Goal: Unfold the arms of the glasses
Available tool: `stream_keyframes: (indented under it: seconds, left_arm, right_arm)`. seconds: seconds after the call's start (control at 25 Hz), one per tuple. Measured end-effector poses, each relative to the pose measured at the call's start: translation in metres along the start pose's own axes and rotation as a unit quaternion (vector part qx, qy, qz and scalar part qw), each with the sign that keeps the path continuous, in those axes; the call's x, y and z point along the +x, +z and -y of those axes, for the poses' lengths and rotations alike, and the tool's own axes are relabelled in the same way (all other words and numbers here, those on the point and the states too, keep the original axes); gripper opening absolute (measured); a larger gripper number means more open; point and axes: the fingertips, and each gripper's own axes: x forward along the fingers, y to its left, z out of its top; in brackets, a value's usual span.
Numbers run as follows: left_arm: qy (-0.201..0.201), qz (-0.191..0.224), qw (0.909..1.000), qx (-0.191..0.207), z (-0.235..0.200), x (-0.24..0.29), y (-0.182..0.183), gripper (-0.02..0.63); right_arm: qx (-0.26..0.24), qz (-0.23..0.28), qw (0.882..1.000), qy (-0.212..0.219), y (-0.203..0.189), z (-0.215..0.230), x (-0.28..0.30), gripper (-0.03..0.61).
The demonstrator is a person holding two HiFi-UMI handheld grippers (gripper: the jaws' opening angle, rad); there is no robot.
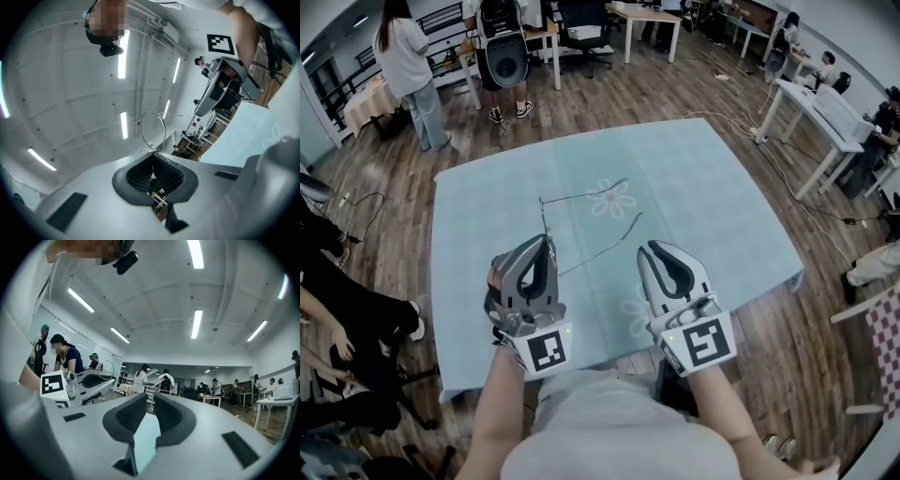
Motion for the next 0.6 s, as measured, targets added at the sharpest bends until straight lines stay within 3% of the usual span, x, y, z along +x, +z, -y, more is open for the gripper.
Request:
stream_keyframes:
  seconds: [0.6]
  left_arm:
    - [-0.004,0.001,1.0,-0.004,0.003,0.002,0.002,0.009]
  right_arm:
    - [-0.037,-0.015,0.999,0.003,-0.01,-0.014,0.003,0.009]
